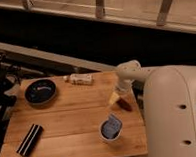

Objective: Drag the pepper across the table

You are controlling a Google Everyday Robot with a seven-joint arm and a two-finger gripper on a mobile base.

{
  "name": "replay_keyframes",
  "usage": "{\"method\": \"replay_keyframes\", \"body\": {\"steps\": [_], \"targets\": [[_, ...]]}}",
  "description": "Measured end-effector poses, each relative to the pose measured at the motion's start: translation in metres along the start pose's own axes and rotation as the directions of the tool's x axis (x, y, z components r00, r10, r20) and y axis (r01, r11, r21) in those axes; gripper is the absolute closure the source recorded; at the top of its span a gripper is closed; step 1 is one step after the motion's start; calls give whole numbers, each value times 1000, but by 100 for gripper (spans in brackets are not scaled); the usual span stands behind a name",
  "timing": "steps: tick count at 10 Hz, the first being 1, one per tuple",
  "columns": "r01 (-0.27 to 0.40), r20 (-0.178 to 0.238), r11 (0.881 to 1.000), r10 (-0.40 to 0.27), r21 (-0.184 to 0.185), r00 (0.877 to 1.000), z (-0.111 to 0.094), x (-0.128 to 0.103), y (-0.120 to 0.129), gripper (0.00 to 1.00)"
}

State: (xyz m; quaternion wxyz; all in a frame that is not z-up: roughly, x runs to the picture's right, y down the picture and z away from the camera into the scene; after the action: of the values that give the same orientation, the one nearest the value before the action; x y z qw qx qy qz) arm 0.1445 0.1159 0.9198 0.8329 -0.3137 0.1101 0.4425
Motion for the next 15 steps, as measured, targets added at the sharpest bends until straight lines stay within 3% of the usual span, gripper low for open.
{"method": "replay_keyframes", "body": {"steps": [3, 7, 10, 11, 13, 15], "targets": [[-3, 13, 1000, 3, 7, 1000, -8, -6, 1, 32], [-10, 10, 1000, 10, 4, 1000, -3, -1, -2, 72], [-15, 14, 1000, 15, 2, 1000, -5, -2, -2, 90], [-29, 15, 1000, 29, 1, 999, -6, 10, -9, 99], [-39, 17, 999, 39, 2, 999, -8, 25, -17, 100], [-42, 20, 999, 42, -1, 999, -8, 22, -17, 100]]}}
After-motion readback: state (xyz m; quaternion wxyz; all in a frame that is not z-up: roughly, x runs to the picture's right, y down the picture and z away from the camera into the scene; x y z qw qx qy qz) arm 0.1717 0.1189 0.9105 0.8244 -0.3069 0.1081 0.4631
